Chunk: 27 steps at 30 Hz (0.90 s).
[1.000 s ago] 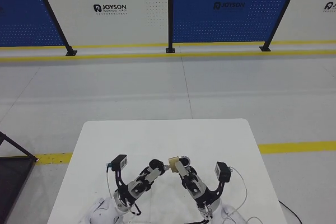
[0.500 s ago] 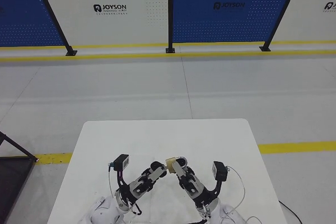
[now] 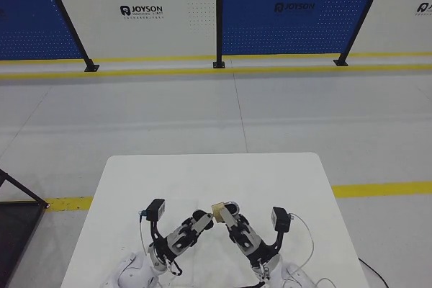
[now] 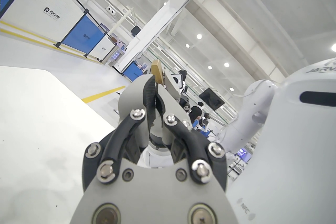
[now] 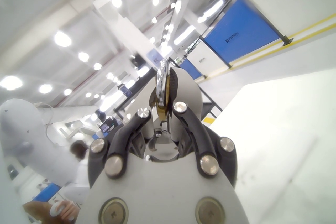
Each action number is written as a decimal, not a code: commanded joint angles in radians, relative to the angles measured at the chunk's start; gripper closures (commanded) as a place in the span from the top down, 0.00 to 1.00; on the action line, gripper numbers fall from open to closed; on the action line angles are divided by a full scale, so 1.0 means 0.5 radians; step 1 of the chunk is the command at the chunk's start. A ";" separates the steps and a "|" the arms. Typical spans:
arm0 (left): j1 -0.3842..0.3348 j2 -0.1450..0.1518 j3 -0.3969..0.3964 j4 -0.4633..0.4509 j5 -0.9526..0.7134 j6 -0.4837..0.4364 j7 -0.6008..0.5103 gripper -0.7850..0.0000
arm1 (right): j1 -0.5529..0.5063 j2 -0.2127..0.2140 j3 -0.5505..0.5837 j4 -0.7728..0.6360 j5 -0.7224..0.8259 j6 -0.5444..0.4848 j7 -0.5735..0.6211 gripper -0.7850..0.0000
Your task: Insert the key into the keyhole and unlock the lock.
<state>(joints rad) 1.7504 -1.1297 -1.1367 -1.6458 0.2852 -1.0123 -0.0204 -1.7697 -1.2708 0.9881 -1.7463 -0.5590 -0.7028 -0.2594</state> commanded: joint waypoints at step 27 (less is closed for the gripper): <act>0.121 -0.121 -0.018 -0.053 1.913 0.657 1.498 0.00 | -0.026 0.012 0.017 -0.034 0.026 0.047 0.070 0.00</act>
<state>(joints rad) 1.8113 -1.1896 -1.1512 -1.6788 1.1875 -0.7084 0.6828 -1.7826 -1.2649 0.9963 -1.7627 -0.5469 -0.6805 -0.2256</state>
